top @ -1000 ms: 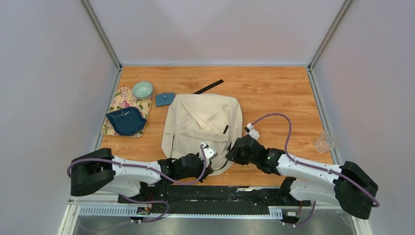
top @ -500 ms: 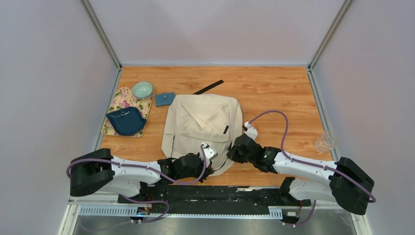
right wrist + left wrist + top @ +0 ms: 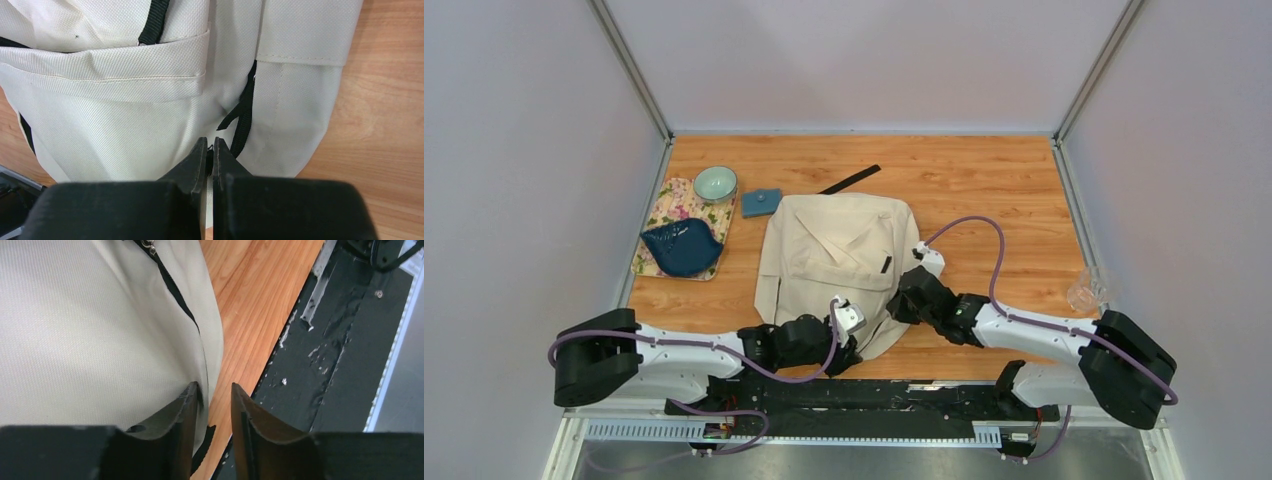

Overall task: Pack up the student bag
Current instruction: Zip the student bag at the center of the board.

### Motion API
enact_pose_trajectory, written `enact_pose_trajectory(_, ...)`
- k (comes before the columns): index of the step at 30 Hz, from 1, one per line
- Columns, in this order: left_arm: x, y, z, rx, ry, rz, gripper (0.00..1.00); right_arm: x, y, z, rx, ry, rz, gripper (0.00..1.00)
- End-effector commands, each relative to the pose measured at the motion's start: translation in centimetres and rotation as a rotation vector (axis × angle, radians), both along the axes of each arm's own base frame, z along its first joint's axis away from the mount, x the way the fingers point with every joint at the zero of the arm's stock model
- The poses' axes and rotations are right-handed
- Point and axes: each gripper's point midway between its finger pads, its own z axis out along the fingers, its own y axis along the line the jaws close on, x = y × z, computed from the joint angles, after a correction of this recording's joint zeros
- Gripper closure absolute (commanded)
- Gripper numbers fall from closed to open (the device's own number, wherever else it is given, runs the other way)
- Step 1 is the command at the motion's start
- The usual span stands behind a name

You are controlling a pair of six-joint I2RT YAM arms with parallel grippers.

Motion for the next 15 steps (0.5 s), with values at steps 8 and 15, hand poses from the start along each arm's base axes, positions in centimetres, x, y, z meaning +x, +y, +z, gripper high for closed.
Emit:
enact_pose_trajectory(8,2.0,-3.3,4.9,-0.056,-0.099,0.032,0.38,0.6,-0.2,1.0,0.014,-0.08,-0.005,1.0)
enact_pose_trajectory(15,3.6,-6.2,5.1,-0.007,-0.166,0.018,0.36,0.3,-0.4,1.3,0.021,-0.086,0.001,1.0)
